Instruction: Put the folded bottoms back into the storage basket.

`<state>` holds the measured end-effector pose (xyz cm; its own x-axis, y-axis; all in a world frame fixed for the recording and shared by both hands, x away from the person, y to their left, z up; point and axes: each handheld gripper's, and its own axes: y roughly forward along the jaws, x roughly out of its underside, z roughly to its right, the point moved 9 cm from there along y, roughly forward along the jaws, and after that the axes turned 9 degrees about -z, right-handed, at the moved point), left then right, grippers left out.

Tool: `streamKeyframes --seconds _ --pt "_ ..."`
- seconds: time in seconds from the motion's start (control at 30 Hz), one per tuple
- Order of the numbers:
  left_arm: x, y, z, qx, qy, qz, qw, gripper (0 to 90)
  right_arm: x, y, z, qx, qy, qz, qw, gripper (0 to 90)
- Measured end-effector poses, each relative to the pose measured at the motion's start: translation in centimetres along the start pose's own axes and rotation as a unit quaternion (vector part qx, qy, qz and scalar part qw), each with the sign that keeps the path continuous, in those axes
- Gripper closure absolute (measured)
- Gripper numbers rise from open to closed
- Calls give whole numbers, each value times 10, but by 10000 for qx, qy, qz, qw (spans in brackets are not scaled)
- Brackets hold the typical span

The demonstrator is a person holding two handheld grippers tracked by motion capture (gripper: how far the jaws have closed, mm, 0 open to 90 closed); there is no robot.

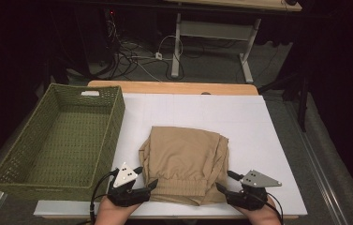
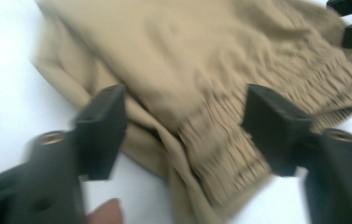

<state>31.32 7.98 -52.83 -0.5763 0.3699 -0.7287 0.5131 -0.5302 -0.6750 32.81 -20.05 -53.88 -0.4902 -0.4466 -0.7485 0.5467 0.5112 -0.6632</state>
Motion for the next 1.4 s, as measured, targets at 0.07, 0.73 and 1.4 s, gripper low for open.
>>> streamKeyframes --seconds 0.07,0.73,1.4 --pt "-4 0 -6 -234 74 82 9997 177 -7 -5 9 124 -32 345 9993 216" --pt "16 4 -19 -547 -85 -830 9950 0 -17 -7 70 951 388 837 9912 2" --pt "51 19 -7 -245 134 -2292 9730 0 -13 -3 66 936 325 763 9922 3"
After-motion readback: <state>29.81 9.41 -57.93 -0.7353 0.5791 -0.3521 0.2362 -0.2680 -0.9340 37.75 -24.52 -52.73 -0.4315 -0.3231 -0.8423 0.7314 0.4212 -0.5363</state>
